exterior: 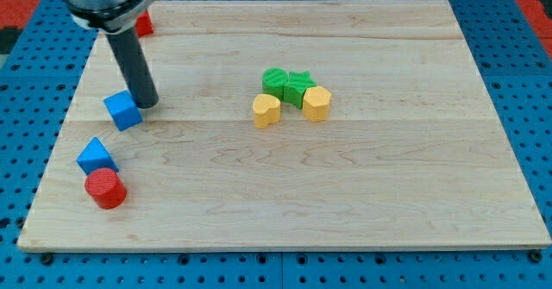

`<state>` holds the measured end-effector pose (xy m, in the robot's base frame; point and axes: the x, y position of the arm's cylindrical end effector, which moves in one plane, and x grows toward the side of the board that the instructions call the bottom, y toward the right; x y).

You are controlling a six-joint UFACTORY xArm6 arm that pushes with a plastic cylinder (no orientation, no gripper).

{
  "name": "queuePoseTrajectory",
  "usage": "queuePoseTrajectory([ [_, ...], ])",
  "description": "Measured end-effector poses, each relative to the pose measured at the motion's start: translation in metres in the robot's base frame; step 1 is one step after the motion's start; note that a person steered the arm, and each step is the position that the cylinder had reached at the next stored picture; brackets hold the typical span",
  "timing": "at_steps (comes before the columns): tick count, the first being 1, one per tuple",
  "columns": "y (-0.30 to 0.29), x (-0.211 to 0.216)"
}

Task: Move the blue blocks above the red circle

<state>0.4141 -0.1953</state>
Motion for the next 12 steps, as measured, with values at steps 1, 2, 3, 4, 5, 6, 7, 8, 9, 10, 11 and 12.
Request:
queuePoseTrajectory([
  [1, -0.027, 0.003],
  [2, -0.03, 0.006],
  [3, -0.033, -0.004],
  [4, -0.057, -0.004],
  [5, -0.067, 0.007],
  [6, -0.059, 0.023],
  [7, -0.059, 0.043],
  [8, -0.04, 0.051],
  [9, -0.029, 0.053],
  [10, -0.026, 0.053],
  [11, -0.017, 0.021],
  [12, 0.003, -0.074],
])
